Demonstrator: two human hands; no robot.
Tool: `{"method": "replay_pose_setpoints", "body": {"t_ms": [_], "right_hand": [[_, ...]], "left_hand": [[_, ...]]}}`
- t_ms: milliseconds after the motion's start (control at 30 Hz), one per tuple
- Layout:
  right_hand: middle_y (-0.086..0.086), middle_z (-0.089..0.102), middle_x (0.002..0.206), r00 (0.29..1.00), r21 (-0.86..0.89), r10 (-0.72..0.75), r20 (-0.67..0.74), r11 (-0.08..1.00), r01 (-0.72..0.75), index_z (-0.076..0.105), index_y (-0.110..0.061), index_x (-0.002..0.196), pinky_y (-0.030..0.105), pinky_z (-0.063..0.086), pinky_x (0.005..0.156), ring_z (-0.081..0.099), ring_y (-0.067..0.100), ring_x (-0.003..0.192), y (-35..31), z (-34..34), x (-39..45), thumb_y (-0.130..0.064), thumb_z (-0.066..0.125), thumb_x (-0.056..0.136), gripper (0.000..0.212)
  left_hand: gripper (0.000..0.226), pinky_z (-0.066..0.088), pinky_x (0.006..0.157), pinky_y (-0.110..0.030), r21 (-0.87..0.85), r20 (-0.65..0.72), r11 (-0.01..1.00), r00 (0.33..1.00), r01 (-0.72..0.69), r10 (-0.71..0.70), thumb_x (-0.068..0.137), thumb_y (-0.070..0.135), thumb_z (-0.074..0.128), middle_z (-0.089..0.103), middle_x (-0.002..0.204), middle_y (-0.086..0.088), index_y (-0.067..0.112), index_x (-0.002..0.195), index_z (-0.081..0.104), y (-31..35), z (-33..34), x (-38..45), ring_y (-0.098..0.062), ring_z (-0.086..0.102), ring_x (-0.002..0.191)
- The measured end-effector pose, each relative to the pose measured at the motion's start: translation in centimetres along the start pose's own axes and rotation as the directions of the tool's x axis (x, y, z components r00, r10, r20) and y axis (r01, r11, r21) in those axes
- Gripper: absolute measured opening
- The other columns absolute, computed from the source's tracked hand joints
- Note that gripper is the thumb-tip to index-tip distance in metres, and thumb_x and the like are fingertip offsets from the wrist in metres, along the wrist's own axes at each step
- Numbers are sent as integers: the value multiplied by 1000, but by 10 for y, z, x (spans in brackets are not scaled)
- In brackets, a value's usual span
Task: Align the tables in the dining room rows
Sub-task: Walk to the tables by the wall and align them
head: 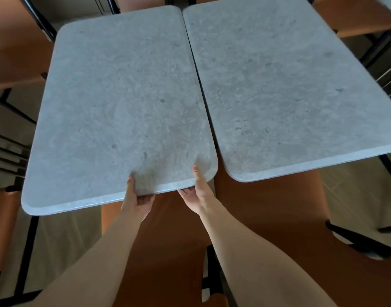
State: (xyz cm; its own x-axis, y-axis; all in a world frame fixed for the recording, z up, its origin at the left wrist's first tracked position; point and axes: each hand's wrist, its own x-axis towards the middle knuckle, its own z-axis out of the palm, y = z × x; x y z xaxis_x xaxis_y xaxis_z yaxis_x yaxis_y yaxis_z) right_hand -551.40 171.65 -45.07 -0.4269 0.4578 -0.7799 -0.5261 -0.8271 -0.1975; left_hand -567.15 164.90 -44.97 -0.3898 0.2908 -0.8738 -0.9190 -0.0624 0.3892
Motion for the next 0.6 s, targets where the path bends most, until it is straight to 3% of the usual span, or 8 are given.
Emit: {"method": "replay_pose_setpoints", "body": {"t_ms": [267, 400, 600], "right_hand": [[11, 68, 129, 1000, 10, 16, 22, 1000, -16, 58, -14, 135, 43, 42, 115, 62, 28, 123, -2, -6, -3, -40, 72, 91, 52], [11, 66, 133, 999, 28, 35, 22, 999, -35, 58, -16, 135, 44, 40, 116, 58, 29, 129, -4, -12, -5, -38, 73, 90, 53], [10, 59, 143, 998, 10, 64, -14, 998, -63, 54, -17, 140, 44, 37, 118, 50, 30, 137, -4, -25, -4, -42, 81, 73, 77]], "left_hand": [[32, 52, 101, -36, -1, -23, 1000, 1000, 2, -2, 86, 39, 76, 70, 103, -1, 15, 103, 64, -3, -1, -6, -18, 65, 106], [44, 52, 102, -38, -14, -37, 1000, 999, 3, -3, 85, 39, 78, 71, 113, -1, 16, 121, 64, -7, -4, -6, -19, 66, 110], [38, 50, 105, -36, -17, -44, 1000, 999, 3, -4, 88, 41, 74, 72, 110, -2, 16, 115, 67, -19, -11, -2, -18, 69, 100]]}}
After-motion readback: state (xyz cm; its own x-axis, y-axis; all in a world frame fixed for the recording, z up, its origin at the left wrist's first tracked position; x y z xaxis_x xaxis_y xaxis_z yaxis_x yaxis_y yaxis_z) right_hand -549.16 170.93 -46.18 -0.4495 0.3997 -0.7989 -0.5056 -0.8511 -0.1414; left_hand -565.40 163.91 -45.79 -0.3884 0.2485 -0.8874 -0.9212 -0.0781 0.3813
